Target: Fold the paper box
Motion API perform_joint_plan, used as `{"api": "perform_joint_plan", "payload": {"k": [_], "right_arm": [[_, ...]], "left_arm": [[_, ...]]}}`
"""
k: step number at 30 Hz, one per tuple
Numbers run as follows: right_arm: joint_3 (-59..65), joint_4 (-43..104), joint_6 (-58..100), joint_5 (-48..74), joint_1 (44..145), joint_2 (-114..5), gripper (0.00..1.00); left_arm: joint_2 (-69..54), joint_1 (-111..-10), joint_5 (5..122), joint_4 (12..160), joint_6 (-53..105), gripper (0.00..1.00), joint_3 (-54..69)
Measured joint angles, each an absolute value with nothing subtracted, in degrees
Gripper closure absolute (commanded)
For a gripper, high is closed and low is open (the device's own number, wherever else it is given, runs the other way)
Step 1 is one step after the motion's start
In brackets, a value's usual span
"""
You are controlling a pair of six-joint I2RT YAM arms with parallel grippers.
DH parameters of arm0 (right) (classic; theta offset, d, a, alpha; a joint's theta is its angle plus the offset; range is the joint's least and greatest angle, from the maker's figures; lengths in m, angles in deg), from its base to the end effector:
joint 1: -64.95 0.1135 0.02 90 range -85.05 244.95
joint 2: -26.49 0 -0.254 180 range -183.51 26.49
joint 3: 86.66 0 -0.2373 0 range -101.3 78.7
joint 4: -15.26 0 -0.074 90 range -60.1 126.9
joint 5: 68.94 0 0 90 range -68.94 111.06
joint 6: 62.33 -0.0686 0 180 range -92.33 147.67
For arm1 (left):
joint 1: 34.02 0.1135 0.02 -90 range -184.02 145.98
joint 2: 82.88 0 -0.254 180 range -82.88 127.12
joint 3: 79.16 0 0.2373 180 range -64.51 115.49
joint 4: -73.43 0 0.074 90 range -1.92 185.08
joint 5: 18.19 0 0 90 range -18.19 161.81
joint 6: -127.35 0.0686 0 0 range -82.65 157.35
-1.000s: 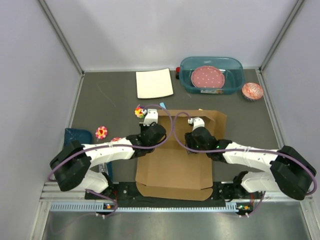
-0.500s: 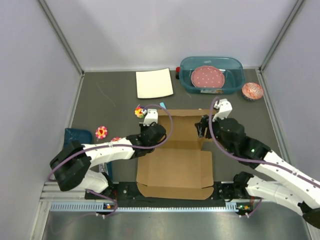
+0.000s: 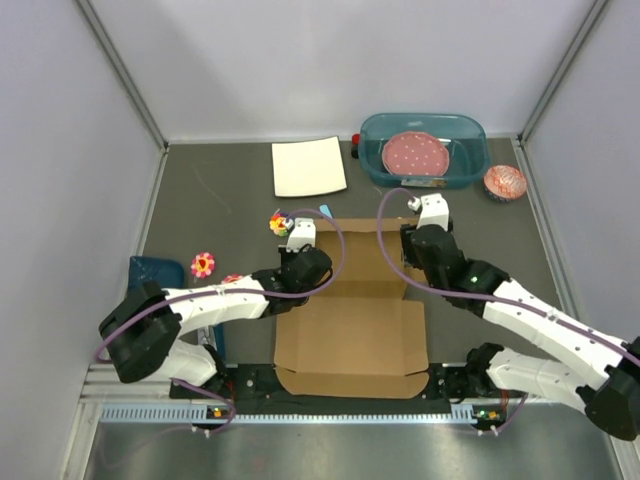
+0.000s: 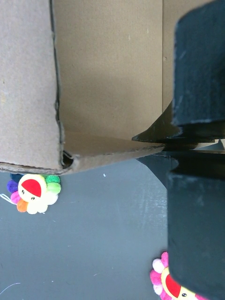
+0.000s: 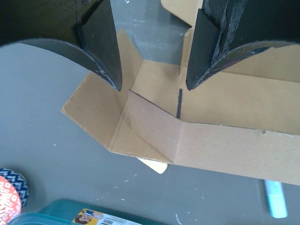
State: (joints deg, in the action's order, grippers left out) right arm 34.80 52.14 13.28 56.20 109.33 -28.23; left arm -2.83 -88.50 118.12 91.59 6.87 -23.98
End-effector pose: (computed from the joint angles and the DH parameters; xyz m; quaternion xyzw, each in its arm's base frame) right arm 0.1842 0.1250 0.2657 -0.0778 0.8468 -0.0082 0.5262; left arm 0.2031 -0.1992 0.1810 0.0221 0.8574 0.0185 0.5138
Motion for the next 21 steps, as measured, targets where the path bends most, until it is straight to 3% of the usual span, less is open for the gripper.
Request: {"api": "perform_joint_plan", "payload": {"k": [10, 14, 21], "right_arm": [[34.7, 44.6, 18.7, 64.5, 109.0, -37.3, 0.46], [34.7, 42.4, 19.8, 64.9, 108.3, -41.2, 0.77], [34.7, 42.7, 15.7, 60.5, 107.8, -41.7, 1.00]], "left_arm": [[-3.2, -88.5, 117.6, 92.0, 7.3, 1.00, -24.0], [-3.3, -88.5, 117.4, 92.2, 7.5, 1.00, -24.0], [-3.7, -88.5, 117.0, 92.4, 7.9, 1.00, -24.1]]}}
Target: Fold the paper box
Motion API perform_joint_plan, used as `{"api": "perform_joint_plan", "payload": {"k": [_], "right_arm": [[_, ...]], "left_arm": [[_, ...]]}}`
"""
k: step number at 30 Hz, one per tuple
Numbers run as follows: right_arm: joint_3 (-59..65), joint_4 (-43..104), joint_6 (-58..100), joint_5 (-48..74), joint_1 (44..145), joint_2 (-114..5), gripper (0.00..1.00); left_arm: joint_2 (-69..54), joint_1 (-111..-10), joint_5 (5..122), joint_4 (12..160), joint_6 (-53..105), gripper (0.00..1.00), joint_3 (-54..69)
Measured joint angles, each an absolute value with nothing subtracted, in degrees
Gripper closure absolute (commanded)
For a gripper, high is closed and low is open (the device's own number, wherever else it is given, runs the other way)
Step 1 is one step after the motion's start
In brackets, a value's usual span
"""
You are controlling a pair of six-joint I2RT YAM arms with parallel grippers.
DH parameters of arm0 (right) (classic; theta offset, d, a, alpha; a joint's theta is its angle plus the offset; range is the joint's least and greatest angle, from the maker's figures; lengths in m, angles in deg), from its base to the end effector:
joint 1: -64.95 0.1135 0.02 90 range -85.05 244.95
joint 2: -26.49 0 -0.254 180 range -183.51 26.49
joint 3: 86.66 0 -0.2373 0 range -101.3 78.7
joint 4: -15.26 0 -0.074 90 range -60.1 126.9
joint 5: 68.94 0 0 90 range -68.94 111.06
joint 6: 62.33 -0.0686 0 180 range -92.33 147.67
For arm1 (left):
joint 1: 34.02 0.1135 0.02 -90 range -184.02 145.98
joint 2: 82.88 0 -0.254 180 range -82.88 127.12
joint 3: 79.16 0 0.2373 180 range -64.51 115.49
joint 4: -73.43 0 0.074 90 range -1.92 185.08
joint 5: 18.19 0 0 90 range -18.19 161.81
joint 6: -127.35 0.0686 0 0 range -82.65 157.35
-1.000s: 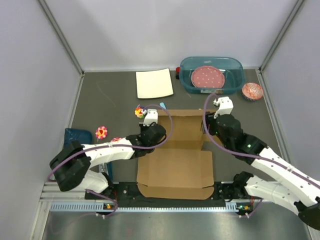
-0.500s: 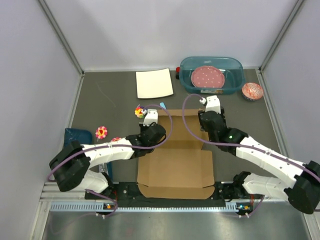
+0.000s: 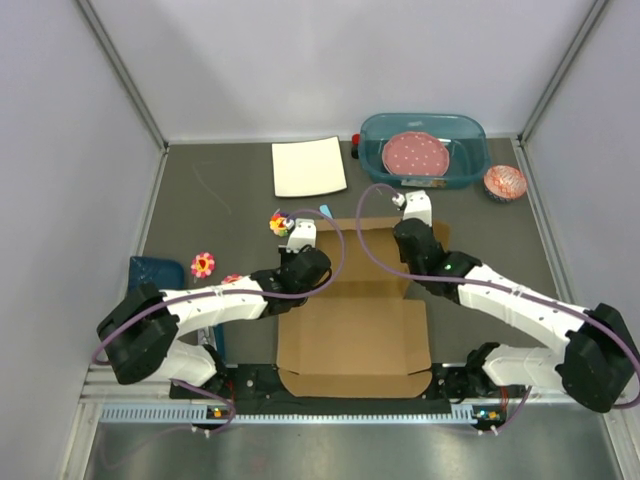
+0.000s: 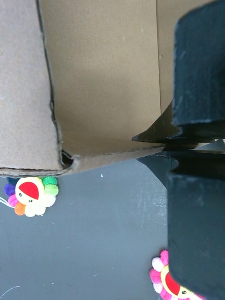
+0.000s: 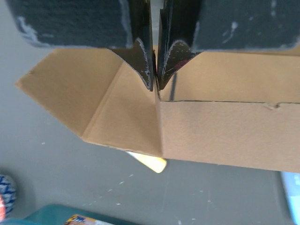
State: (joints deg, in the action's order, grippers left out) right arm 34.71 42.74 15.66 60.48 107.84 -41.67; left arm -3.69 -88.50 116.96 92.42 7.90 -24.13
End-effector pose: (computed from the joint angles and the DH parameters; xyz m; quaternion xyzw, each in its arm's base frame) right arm 0.2208 0.1457 0.2335 -0.0793 0.8522 -0.0743 0.5118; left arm 0.2012 -0.1981 0.1822 0.0346 0.8602 0.0165 0.5085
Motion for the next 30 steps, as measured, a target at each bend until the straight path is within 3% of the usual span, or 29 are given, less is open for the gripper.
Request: {"api": "perform_joint_plan", "payload": {"k": [7, 9, 13, 14, 19, 25, 30], "right_arm": [[34.8, 43.7, 3.7, 53.7, 107.8, -38.7, 1.00], [35.3, 43.4, 0.3, 52.5, 107.5, -38.3, 0.95], [37.5, 41.3, -5.6, 48.9, 107.1, -37.9, 0.70], [38.2, 41.1, -6.6, 47.4, 107.1, -37.9, 0.59], [39.0, 42.4, -7.8, 44.1, 107.2, -36.5, 0.40], [37.9, 48.6, -3.8, 45.1, 107.2, -23.6, 0.37], [35.8, 53.9, -0.9, 53.5, 107.1, -14.2, 0.36]], "left_arm": [[-3.7, -88.5, 116.8, 92.4, 7.9, 1.00, -24.1], [-3.7, -88.5, 116.8, 92.4, 7.8, 1.00, -24.1], [-3.7, -88.5, 117.0, 92.6, 7.9, 1.00, -24.2], [-3.7, -88.5, 117.1, 92.6, 7.9, 1.00, -24.2], [-3.7, -88.5, 117.1, 92.5, 7.9, 1.00, -24.2], [-4.0, -88.5, 117.3, 92.2, 7.9, 1.00, -24.6], [-5.3, -88.6, 117.3, 92.3, 7.6, 1.00, -25.7]]}}
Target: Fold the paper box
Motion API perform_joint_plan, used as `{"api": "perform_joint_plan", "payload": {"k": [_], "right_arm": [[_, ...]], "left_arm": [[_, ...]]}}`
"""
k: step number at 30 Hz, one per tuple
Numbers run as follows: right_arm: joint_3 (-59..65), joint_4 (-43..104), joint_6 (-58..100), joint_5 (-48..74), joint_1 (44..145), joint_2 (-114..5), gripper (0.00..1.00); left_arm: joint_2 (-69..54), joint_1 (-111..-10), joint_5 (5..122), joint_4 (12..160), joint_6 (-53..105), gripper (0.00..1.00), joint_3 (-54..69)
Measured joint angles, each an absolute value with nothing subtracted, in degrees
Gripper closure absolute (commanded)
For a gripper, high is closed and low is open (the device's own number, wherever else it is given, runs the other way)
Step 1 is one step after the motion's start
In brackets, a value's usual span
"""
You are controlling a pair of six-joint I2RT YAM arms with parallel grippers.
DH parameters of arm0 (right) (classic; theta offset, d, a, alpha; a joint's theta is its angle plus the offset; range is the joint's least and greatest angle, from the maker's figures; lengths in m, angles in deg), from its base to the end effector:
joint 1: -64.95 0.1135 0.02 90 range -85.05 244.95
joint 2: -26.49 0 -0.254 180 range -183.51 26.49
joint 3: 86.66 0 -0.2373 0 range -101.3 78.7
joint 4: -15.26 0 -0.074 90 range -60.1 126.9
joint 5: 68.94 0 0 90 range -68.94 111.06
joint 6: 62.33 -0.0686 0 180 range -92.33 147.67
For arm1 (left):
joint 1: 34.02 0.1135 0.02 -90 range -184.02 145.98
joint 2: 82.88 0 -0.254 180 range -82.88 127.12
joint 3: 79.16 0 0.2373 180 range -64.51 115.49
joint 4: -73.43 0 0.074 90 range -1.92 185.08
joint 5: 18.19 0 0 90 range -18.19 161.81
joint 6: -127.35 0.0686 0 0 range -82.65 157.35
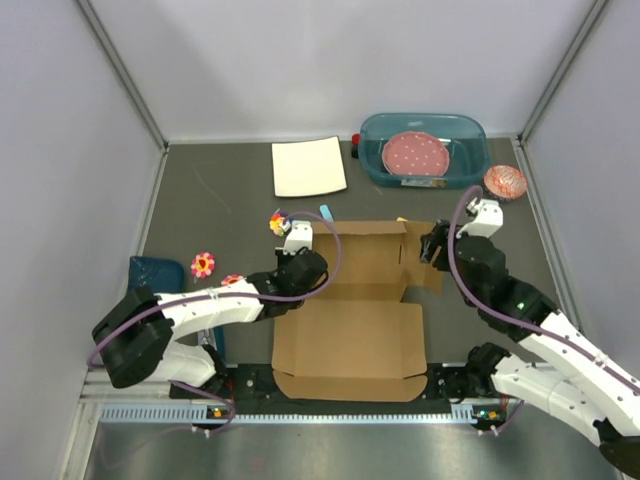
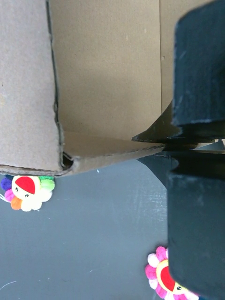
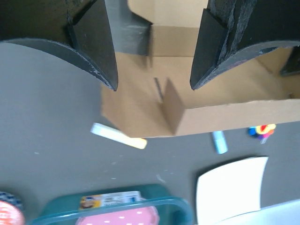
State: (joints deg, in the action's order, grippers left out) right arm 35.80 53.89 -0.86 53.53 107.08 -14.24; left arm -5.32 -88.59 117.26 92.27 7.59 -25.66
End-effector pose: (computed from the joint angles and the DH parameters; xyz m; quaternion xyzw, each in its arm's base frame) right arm 0.1561 0.0915 0.2988 0.0615 0.8081 0.1223 0.5729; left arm 0.1972 -0.1928 0.1817 0.0309 0.8590 0.0151 0.5109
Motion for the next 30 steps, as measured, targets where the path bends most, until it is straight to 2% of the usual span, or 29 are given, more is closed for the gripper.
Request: {"api": "perform_joint_plan", "payload": {"k": [5, 14, 17, 21, 23, 28, 30], "right_arm": [[36.6, 58.3, -1.3, 58.6, 105.9, -15.2, 0.36], [39.9, 60.0, -3.3, 60.1, 103.5, -24.5, 0.37], [40.4, 59.1, -3.4, 60.1, 102.1, -24.5, 0.41], [41.8, 56.5, -2.9, 58.4, 99.4, -24.9, 0.53], [42.4, 55.4, -2.8, 57.2, 98.5, -26.0, 0.56], [44.2, 52.6, -2.8, 53.4, 98.3, -26.8, 0.57], [44.6, 51.5, -2.8, 50.8, 98.2, -26.8, 0.54]], "left_arm": [[-5.7, -88.6, 117.2, 92.5, 7.5, 1.00, -25.9], [-5.9, -88.6, 116.8, 92.8, 7.5, 1.00, -25.9], [-6.1, -88.6, 116.7, 93.0, 7.5, 1.00, -25.9], [-6.3, -88.6, 116.5, 93.1, 7.5, 1.00, -26.0], [-6.3, -88.6, 116.4, 93.1, 7.5, 1.00, -26.0], [-6.4, -88.6, 116.3, 93.1, 7.5, 1.00, -26.0], [-6.4, -88.6, 116.3, 93.1, 7.5, 1.00, -26.0]]}}
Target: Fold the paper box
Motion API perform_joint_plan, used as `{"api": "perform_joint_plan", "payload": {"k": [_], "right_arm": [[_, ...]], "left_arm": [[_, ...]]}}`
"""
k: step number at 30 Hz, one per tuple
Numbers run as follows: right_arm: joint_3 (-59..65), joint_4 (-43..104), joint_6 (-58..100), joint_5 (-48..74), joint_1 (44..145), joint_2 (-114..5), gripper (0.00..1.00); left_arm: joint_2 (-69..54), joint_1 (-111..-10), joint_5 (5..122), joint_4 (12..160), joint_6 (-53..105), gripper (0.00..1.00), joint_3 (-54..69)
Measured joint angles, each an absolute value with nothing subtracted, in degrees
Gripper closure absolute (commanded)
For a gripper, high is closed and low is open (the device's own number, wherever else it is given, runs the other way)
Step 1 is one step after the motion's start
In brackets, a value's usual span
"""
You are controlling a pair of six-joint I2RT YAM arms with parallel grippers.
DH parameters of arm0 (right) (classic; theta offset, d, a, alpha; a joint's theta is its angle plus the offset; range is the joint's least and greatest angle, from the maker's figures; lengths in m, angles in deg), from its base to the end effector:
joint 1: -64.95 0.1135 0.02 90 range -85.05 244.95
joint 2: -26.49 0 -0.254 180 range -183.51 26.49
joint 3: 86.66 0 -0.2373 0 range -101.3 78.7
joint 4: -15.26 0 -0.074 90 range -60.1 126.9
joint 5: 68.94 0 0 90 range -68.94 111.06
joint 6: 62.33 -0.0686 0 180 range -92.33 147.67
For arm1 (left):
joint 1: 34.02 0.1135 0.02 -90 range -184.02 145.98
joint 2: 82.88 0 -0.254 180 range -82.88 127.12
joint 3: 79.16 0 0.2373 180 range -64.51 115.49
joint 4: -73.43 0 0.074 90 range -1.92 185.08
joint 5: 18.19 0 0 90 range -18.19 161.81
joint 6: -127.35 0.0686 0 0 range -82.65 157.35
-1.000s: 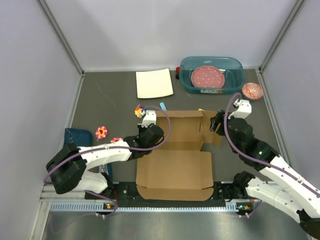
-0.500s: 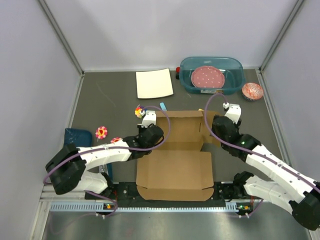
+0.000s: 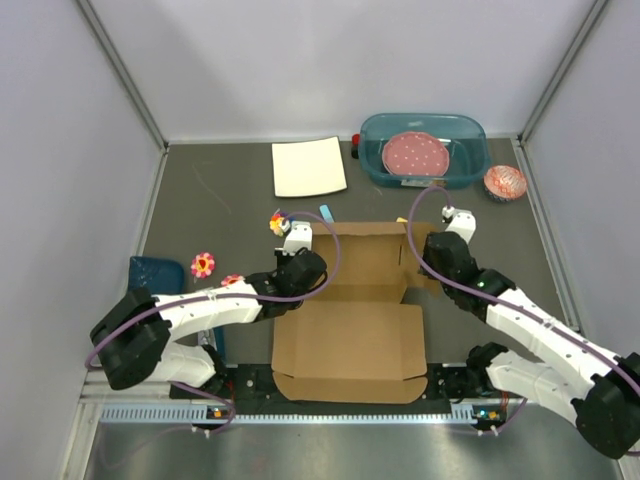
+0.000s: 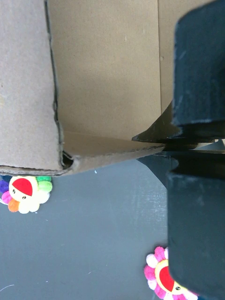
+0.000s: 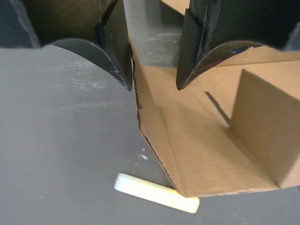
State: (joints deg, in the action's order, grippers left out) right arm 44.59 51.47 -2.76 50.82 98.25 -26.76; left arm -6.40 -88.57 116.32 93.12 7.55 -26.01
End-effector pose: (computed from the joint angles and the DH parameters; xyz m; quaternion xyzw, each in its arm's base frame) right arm 0.1907 0.0845 0.2113 0.0851 0.8808 0.0145 0.4655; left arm 0.1948 -0.1907 0.1826 0.0345 0.8614 0.0097 0.5066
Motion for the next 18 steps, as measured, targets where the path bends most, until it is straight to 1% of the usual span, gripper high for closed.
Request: {"api": "perform_joint_plan", "payload": {"k": [6, 13, 18], "right_arm": [[44.7, 49.0, -2.7, 45.3, 98.2, -24.5, 0.38], [45.0, 49.4, -1.9, 45.2, 97.0, -9.8, 0.37], [45.3, 50.0, -4.6, 44.2, 88.1, -4.0, 0.38]], "left_arm": [[-6.4, -88.6, 116.3, 93.1, 7.6, 1.00, -26.0], [-6.4, -88.6, 116.5, 92.0, 9.2, 1.00, -26.5], [-7.6, -88.8, 117.4, 85.7, 12.2, 1.00, -29.9]]}}
